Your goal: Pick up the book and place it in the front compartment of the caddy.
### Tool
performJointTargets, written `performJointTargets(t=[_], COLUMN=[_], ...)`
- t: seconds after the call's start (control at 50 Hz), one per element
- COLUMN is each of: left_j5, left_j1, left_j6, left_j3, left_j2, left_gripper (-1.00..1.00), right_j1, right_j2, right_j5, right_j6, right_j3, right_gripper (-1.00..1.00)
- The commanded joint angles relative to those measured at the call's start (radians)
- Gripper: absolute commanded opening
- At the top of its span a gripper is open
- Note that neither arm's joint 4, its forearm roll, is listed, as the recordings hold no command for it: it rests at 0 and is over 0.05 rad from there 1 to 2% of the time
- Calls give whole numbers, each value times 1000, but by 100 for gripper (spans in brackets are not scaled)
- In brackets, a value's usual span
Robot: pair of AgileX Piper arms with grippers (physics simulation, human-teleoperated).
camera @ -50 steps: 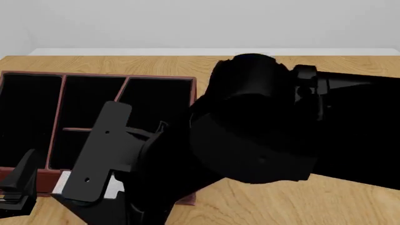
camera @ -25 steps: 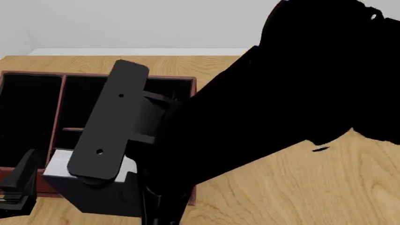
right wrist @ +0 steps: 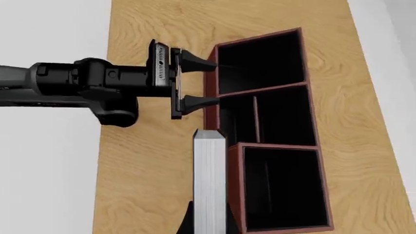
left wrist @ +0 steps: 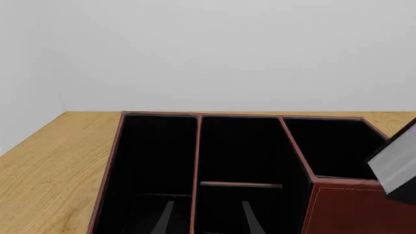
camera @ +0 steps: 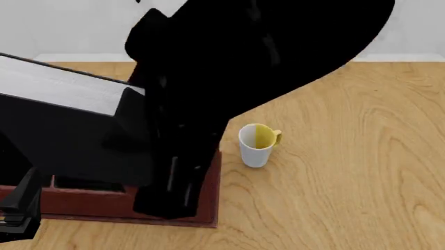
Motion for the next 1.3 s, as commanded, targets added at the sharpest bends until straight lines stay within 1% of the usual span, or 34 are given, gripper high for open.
performJointTargets(t=[0.02, 0.04, 0.06, 0.08, 0.1, 0.12, 0.14, 0.16, 0.18, 0.2, 0.22, 0.26, 0.3, 0.44, 0.5, 0.52, 0.56, 0.58, 0.62, 0.66, 0.68, 0.72, 0.78, 0.8, 0.84, 0.94, 0.96, 1.0, 1.04, 1.06, 1.08, 1.1, 1.16, 1.3], left_j5=[0, 0, 0, 0, 0, 0, 0, 0, 0, 0, 0, 0, 0, 0, 0, 0, 0, 0, 0, 0, 0, 0, 0, 0, 0, 0, 0, 0, 0, 0, 0, 0, 0, 0], left_j1=[0, 0, 0, 0, 0, 0, 0, 0, 0, 0, 0, 0, 0, 0, 0, 0, 0, 0, 0, 0, 0, 0, 0, 0, 0, 0, 0, 0, 0, 0, 0, 0, 0, 0], left_j6=[0, 0, 0, 0, 0, 0, 0, 0, 0, 0, 0, 0, 0, 0, 0, 0, 0, 0, 0, 0, 0, 0, 0, 0, 0, 0, 0, 0, 0, 0, 0, 0, 0, 0], left_j3=[0, 0, 0, 0, 0, 0, 0, 0, 0, 0, 0, 0, 0, 0, 0, 0, 0, 0, 0, 0, 0, 0, 0, 0, 0, 0, 0, 0, 0, 0, 0, 0, 0, 0], left_j2=[0, 0, 0, 0, 0, 0, 0, 0, 0, 0, 0, 0, 0, 0, 0, 0, 0, 0, 0, 0, 0, 0, 0, 0, 0, 0, 0, 0, 0, 0, 0, 0, 0, 0], left_gripper=[100, 100, 100, 100, 100, 100, 100, 100, 100, 100, 100, 100, 100, 100, 100, 100, 100, 100, 100, 100, 100, 100, 100, 100, 100, 100, 100, 100, 100, 100, 100, 100, 100, 100], right_j1=[-9, -11, -14, -17, -21, -30, -42, -50, -63, -80, -73, -78, -75, -41, -28, -28, -40, -32, -34, -33, -41, -52, -69, -73, -78, -106, -127, -137, -159, -165, -174, -175, -200, -226], right_j2=[8, 10, 22, 24, 17, 23, 26, 40, 44, 51, 71, 88, 109, 197, 231, 236, 264, 283, 317, 337, 350, 381, 417, 429, 452, 508, 531, 549, 573, 588, 598, 603, 643, 705], right_j5=[53, 57, 72, 79, 73, 86, 92, 105, 106, 115, 129, 127, 136, 156, 157, 157, 157, 157, 157, 157, 157, 157, 157, 157, 157, 157, 156, 157, 156, 157, 157, 157, 157, 157], right_j6=[-53, -63, -58, -63, -89, -86, -100, -97, -108, -105, -99, -107, -96, -97, -117, -112, -143, -123, -142, -138, -148, -138, -143, -154, -148, -163, -191, -180, -206, -196, -201, -188, -201, -210], right_j3=[-255, -268, -314, -327, -328, -356, -382, -417, -436, -461, -486, -506, -545, -649, -687, -693, -726, -742, -767, -779, -788, -817, -853, -863, -878, -914, -932, -946, -963, -969, -976, -969, -975, -992], right_gripper=[-100, -100, -100, -100, -100, -100, -100, -100, -100, -100, -100, -100, -100, -100, -100, -100, -100, -100, -100, -100, -100, -100, -100, -100, -100, -100, -100, -100, -100, -100, -100, -100, -100, -100])
